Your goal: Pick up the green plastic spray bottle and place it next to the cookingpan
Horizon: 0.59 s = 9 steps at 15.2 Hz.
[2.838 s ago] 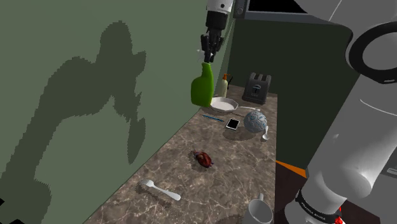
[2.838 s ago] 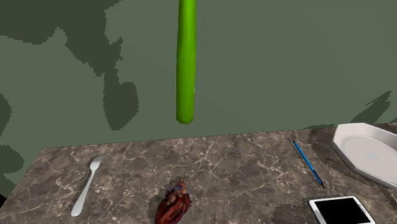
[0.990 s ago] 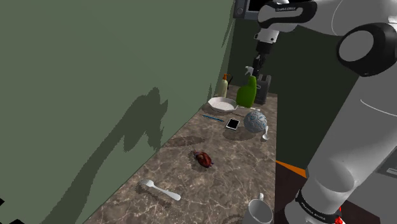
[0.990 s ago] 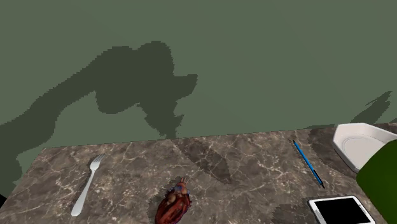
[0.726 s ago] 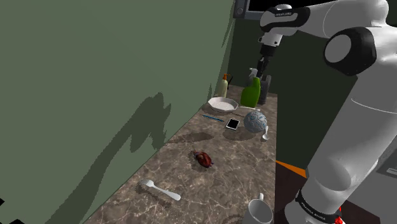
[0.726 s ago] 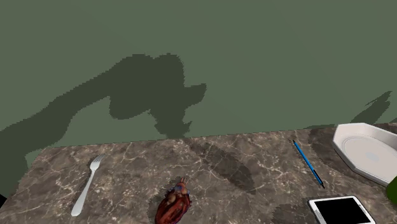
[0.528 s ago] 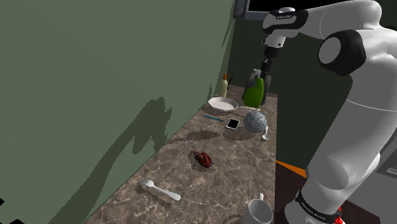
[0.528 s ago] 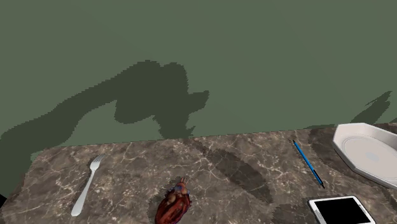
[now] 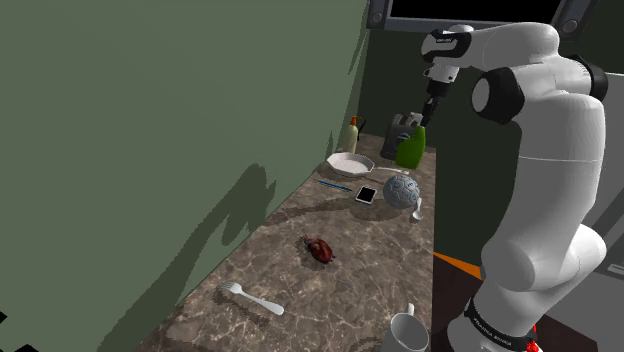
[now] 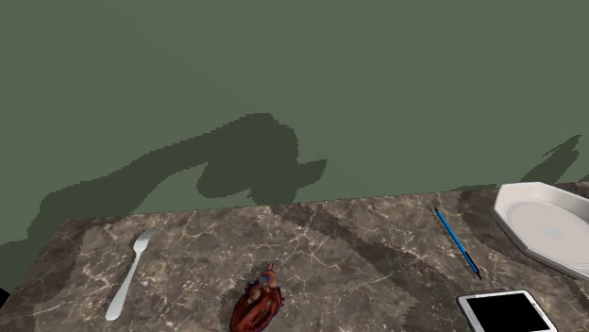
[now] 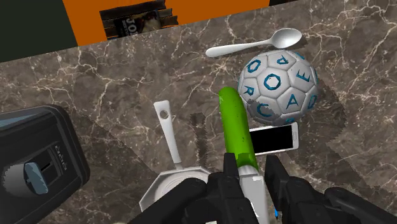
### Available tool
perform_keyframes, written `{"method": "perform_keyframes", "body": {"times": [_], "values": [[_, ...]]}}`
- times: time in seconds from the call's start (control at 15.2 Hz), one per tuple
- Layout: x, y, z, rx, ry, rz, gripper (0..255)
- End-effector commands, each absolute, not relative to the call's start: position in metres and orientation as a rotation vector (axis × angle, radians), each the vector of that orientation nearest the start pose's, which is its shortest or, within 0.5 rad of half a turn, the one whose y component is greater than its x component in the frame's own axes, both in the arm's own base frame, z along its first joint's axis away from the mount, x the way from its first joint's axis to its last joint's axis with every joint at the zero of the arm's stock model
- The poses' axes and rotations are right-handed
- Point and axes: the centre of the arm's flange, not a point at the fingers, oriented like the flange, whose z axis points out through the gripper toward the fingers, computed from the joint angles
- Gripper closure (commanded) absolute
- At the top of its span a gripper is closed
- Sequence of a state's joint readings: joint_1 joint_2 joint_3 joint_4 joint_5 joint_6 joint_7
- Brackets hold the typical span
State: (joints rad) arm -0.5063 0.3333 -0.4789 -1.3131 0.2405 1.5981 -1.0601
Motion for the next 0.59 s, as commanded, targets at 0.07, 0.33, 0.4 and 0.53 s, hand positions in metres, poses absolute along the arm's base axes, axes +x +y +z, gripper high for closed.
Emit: {"method": "perform_keyframes", "body": {"times": [0.07, 0.33, 0.4, 0.53], "values": [[0.41, -0.536, 0.555, -3.079, -0.139, -0.106, 255], [0.41, -0.536, 0.534, -3.079, -0.139, -0.106, 255], [0.41, -0.536, 0.529, -3.079, -0.139, -0.106, 255], [0.41, -0.536, 0.518, -3.079, -0.139, -0.106, 255]]}}
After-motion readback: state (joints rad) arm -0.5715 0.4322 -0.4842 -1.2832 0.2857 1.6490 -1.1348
